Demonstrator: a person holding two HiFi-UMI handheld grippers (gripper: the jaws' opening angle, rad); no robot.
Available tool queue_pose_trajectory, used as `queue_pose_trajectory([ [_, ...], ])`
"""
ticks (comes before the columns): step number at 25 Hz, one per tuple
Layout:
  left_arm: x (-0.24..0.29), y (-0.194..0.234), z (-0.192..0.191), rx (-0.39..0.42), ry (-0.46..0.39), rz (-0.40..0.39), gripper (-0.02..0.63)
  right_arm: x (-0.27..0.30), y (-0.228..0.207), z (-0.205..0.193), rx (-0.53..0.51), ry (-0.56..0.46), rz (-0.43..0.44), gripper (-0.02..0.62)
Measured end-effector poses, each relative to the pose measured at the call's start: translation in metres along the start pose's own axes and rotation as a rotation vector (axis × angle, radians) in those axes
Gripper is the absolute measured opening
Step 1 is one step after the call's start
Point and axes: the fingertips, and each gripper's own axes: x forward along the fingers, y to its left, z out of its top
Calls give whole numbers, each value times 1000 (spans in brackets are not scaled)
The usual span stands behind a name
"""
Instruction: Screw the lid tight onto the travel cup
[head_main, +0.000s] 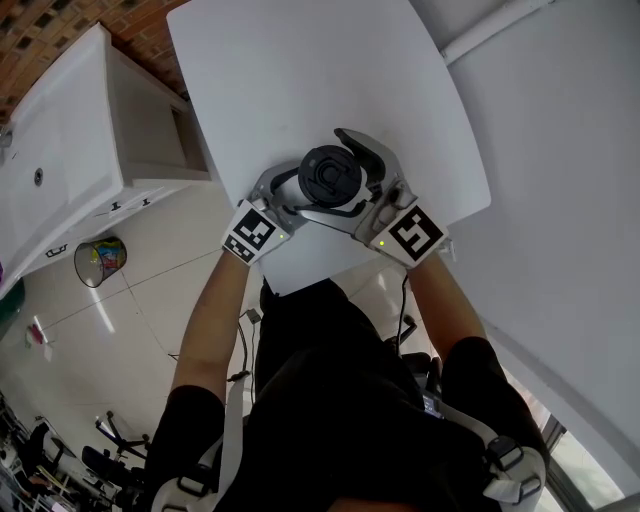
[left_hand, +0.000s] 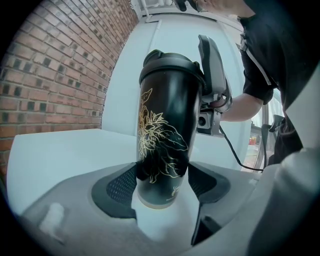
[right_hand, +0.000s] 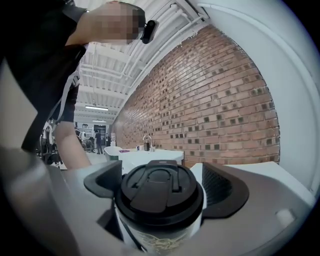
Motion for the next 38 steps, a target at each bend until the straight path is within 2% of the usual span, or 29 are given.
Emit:
queue_pose_trajectory([
  [2, -1, 0, 1, -3, -1, -1, 328, 0, 2, 0, 12, -8, -11, 483],
  [6, -3, 0, 1, -4, -2, 0, 328, 0, 1, 1, 2, -23, -66, 482],
  [13, -2, -1, -1, 6, 1, 6, 328, -3, -7, -1, 10, -53, -272, 482],
  [17, -2, 1, -1, 7, 1, 11, 328, -4, -11, -5, 5, -47, -334, 467],
  [19, -2, 1, -1, 8, 1, 15, 328, -2, -9, -4, 21, -46, -339, 466],
  [23, -3, 2, -2, 9, 0, 21, 330, -1, -8, -8, -17, -23, -320, 469],
  [29, -4, 3, -7, -12, 21, 31, 331, -13, -2, 7, -23, -19, -286, 482],
  [32, -13, 6, -11, -43, 37, 67, 333, -27, -3, 10, -43, -4, -283, 482],
  [35, -25, 8, -9, -87, 26, 110, 332, -47, -9, 4, -78, 13, -297, 482],
  [38, -41, 11, -6, -121, 7, 160, 331, -62, -10, 2, -71, 8, -314, 480],
])
